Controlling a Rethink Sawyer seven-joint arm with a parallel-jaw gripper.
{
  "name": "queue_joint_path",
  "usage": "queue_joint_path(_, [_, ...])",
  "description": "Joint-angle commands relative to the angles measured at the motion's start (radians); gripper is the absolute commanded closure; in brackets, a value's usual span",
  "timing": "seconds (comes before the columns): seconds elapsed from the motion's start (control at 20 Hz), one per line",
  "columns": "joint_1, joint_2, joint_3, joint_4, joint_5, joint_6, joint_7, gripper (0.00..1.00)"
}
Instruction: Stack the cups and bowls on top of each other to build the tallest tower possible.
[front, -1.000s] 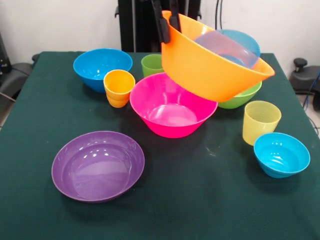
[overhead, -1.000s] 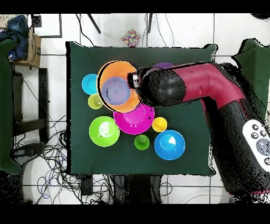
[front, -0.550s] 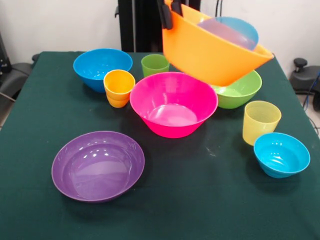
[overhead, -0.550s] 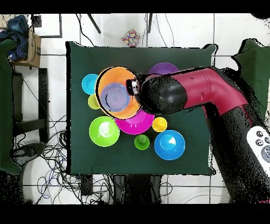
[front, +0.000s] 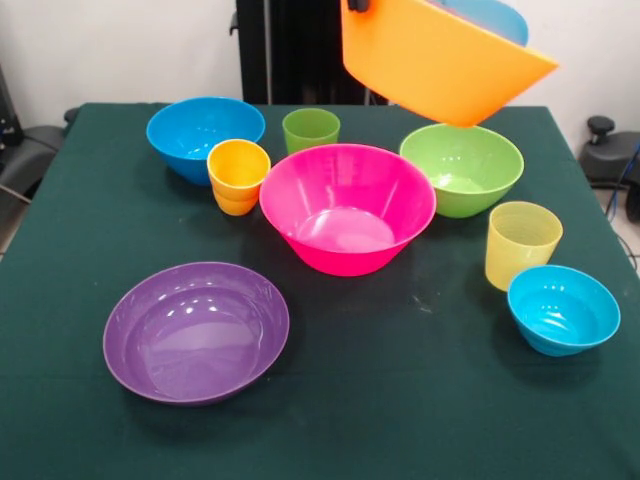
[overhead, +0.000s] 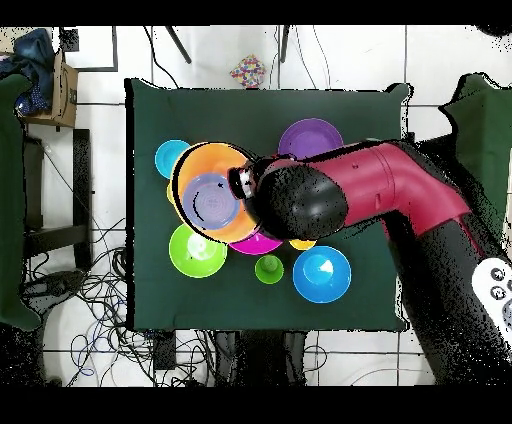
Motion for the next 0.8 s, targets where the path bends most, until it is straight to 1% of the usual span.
queue_joint_path(0.05, [-0.021, -0.018, 0.072, 0.112, 0.007, 0.108, -0.280, 1.00])
queue_joint_path(0.45, [-0.052, 0.011, 0.093, 0.129, -0.035, 0.093, -0.287, 1.00])
queue_joint_path(0.8, [-0.067, 0.030, 0.118, 0.133, -0.037, 0.077, -0.275, 1.00])
